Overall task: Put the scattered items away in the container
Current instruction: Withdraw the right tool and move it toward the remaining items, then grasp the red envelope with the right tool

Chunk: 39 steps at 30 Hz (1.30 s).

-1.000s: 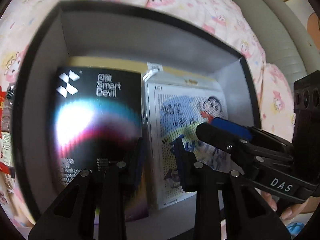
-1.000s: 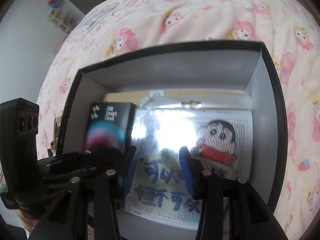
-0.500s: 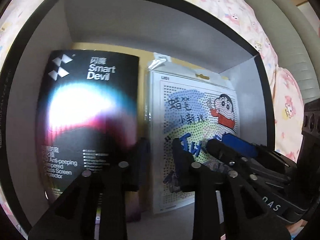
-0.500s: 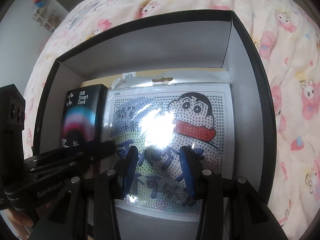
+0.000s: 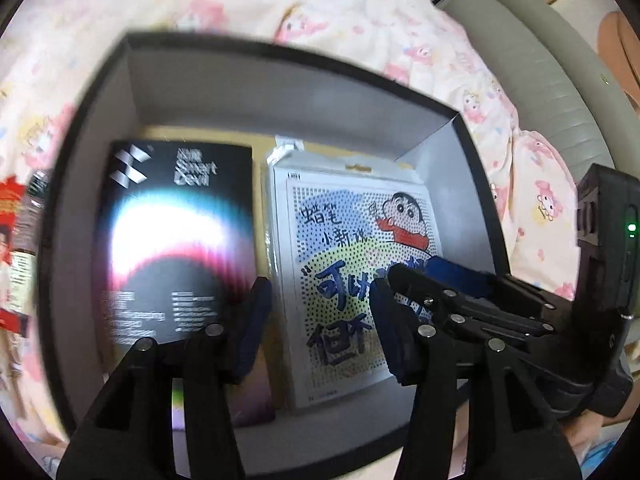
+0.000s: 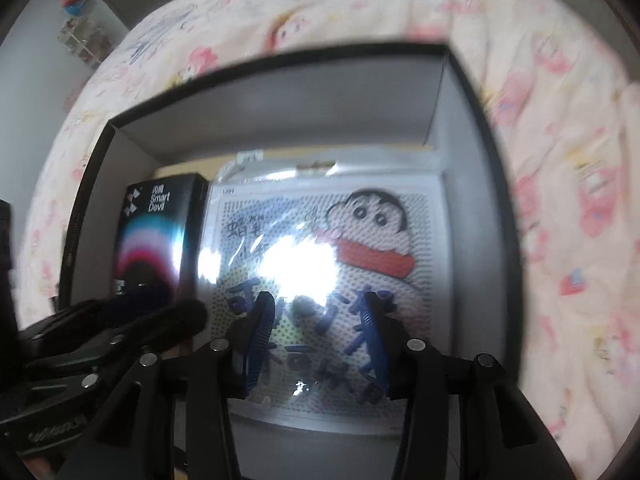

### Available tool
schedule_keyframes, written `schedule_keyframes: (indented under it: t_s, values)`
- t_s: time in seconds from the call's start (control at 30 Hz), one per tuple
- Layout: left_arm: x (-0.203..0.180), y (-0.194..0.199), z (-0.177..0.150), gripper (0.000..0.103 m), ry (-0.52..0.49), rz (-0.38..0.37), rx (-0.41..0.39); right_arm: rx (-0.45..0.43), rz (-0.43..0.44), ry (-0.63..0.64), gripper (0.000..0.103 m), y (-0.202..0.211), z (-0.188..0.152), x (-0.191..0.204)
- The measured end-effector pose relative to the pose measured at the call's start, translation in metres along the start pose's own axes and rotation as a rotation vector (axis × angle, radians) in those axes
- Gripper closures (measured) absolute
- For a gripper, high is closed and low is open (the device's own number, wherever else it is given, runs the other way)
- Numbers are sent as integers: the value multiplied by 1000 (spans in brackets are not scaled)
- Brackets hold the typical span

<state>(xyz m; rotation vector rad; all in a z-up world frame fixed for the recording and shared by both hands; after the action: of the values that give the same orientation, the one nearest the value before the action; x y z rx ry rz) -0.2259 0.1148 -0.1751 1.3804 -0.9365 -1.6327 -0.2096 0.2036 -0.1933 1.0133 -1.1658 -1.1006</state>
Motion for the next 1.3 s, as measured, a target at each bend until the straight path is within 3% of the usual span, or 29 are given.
schedule_keyframes:
  t_s: [0.13,0.23,0.3,0.43,0.6,0.8,0.9,1.0,1.07,1.1,1.17,1.3]
  values:
    - [-3,18,-11,51,-21,-18,-50,-75,3,31,62,25,-8,9]
    - [0,32,-28,52,-38,-1,-86,-141,-42,59,62,42,-16,19]
    - [10,48,-41,52,-35,-20,-102,-175,-19,63,62,50,-26,31]
    - [35,86,-71,52,-32,-15,-144,-184,66,97,62,57,-36,66]
    - [75,122,-96,52,1,27,-191,-187,75,195,62,56,-53,132]
    - [153,157,-119,51,127,67,-248,-128,186,320,62,41,-63,217]
    - [197,161,-127,51,210,86,-247,-48,268,321,62,23,-63,250]
    - [233,155,-126,52,245,65,-236,-22,275,350,62,8,-58,280]
    - [254,142,-120,68,250,38,-209,0,273,372,62,-5,-54,297]
    - [267,133,-116,70,265,28,-184,19,267,376,62,-12,-53,304]
    - [286,119,-110,72,287,28,-150,54,254,382,64,-29,-49,315]
    - [311,103,-97,72,332,-39,-97,115,225,365,66,-60,-43,327]
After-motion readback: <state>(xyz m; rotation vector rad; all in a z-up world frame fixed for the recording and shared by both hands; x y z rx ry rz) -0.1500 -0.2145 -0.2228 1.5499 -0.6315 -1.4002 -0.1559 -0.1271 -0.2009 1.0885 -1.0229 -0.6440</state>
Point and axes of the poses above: each gripper's, at about its wrist camera, not at the fingertips, and y roughly against the way its jaws point, x to its left, z to its top, the point moved 8 cm from there along -y, roughly the way its jaws point, and after that the axes turned 11 degrees about x, right-handed, at the moved point
